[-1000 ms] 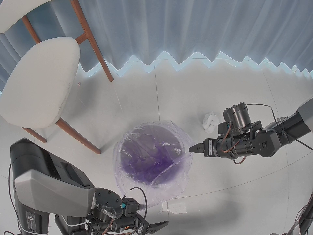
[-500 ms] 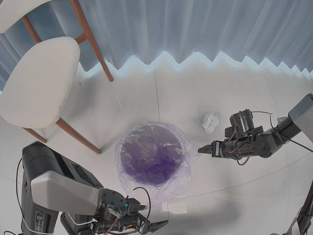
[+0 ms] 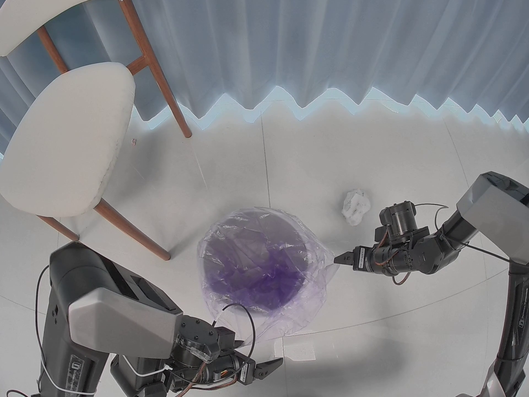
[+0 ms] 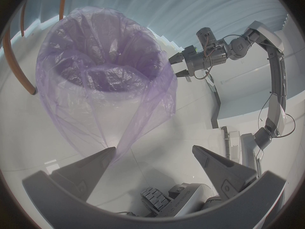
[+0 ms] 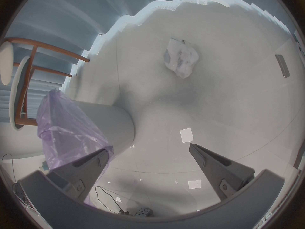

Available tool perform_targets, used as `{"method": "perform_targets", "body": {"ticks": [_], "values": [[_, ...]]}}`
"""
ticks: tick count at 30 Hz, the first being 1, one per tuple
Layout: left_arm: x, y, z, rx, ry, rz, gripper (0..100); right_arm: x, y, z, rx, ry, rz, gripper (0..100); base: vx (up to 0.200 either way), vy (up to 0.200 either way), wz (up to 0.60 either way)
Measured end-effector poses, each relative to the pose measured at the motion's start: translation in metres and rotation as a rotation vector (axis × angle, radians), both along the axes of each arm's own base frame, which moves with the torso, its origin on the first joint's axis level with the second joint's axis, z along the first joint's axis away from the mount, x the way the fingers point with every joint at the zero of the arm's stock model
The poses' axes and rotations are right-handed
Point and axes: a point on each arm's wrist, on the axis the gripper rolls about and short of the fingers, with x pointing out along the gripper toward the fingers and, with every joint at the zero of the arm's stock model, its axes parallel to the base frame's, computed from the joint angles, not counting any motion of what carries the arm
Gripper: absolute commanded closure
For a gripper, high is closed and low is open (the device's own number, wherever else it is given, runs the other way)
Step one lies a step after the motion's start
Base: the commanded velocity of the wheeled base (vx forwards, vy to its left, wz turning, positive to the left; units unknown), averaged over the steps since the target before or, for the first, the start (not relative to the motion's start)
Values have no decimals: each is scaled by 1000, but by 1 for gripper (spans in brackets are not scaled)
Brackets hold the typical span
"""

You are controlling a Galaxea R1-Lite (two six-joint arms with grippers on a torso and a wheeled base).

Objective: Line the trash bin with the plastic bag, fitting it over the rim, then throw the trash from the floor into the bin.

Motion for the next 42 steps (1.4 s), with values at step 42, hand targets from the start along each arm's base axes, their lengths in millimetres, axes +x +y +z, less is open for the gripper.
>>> {"method": "perform_targets", "body": {"ticks": [42], "values": [[16,6,-15,74,-35,245,0,49,21,-57,160,-118,-89,0,0,0,0]]}}
